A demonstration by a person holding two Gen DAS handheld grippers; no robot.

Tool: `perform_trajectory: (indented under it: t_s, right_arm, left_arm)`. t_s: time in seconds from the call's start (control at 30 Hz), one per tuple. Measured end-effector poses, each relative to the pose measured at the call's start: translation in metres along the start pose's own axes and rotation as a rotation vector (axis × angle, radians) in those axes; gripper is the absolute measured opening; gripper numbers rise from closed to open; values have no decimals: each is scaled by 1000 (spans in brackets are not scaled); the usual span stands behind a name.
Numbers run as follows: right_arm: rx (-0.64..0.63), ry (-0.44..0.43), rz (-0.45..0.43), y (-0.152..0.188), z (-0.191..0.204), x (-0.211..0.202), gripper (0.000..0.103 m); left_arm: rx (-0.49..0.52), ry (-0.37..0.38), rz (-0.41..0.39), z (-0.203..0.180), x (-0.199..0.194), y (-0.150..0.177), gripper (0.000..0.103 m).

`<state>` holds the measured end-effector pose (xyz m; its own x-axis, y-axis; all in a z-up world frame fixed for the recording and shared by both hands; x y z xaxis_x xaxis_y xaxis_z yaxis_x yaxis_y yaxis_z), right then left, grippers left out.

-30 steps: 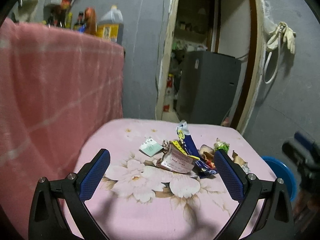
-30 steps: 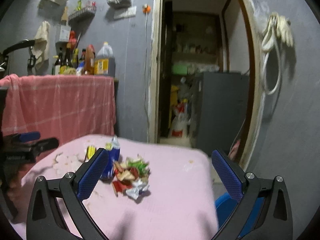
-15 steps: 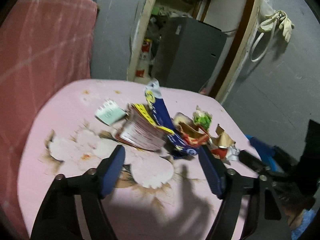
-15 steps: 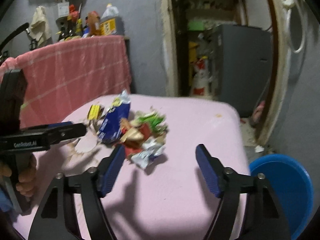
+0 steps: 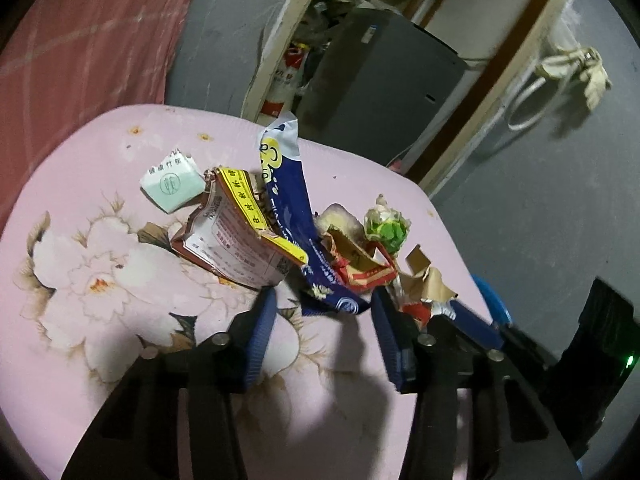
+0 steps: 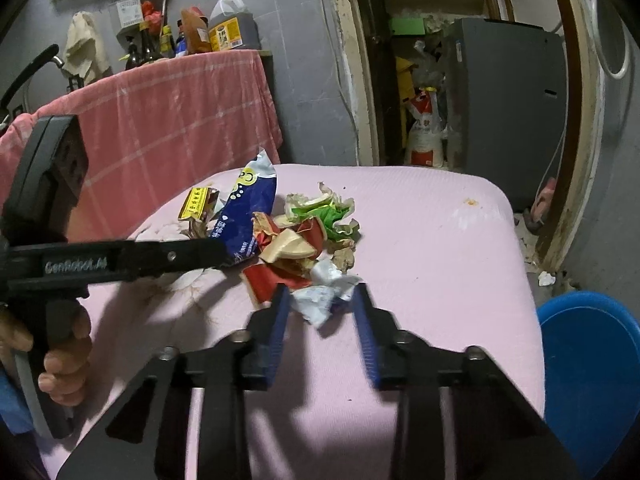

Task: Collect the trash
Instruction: 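Move the right tool to the trash and grasp the silver foil wrapper, then grasp the blue snack bag with the left tool while the right lifts the foil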

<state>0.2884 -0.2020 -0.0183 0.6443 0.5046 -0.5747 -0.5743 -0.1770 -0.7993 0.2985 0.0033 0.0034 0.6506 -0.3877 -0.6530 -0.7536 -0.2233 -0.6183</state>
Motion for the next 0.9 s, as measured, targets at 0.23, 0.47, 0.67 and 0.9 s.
perform_trajectory:
  t_s: [0.23, 0.47, 0.67, 0.9]
  right_arm:
    - [19, -11, 7, 4, -2, -4, 7]
    - [23, 7, -15, 6, -1, -8, 5]
    - [10, 37, -59, 9, 2, -22, 4]
    - [36, 49, -88, 12, 0, -31, 4]
  left_arm:
    - [-66, -2, 20, 7, 6, -7, 17]
    - [-57, -31, 6, 4, 2, -2, 5]
    - [18, -66, -44, -11, -13, 12, 4]
    - [66, -81, -58, -23, -23, 37, 0]
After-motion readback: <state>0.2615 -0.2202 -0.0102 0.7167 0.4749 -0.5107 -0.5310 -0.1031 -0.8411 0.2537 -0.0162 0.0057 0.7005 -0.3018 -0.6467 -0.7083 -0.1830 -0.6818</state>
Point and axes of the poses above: each gripper's, at about its wrist camera, not at the fingertips, and x roughly the way its jaws point, z to its left, y to its underside, the point moved 2 cm from there along x, roughly the way its jaws point, and after that the axes turned 1 degree about -z, right-handed, at the moved point
